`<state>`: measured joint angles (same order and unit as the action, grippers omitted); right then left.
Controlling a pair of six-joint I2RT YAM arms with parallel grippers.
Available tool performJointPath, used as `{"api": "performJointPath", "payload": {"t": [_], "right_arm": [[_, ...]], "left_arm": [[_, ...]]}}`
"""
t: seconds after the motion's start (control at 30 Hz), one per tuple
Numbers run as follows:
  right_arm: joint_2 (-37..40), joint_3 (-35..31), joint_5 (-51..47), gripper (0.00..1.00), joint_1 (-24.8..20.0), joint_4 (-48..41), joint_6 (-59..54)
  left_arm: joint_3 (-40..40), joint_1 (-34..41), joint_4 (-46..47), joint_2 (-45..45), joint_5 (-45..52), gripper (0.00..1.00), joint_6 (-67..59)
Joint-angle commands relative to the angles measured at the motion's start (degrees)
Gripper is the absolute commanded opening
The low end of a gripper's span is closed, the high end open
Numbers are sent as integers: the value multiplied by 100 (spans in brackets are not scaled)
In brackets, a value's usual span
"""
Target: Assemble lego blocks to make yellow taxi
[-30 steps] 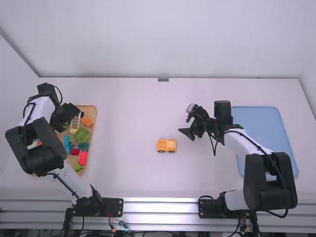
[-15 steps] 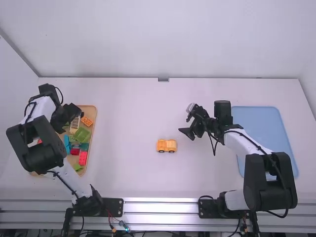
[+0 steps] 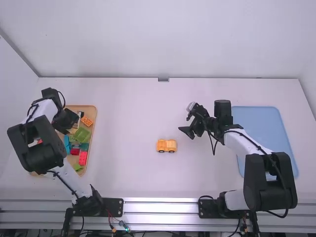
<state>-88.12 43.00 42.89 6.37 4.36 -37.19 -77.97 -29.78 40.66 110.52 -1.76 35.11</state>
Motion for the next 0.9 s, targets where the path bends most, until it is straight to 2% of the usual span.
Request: {"api": "performJointPath", "payload": {"t": [0.0,0.07,0.1,0.27,0.87], "right_arm": [[37,22,31,98,0,-2,79],[37,22,33,99,-2,-4,81],[37,22,31,99,0,-4,81],[37,22,35,99,-2,-7,79],[37,22,33,99,0,0,92]], "left_arm": [[170,20,-66,-9,-33,56,179],[249,20,-118,-9,31,53,238],[286,20,-149,-9,70,48,291],[341,20,-278,-9,66,44,302],[730,22,-739,-9,127,44,485]]}}
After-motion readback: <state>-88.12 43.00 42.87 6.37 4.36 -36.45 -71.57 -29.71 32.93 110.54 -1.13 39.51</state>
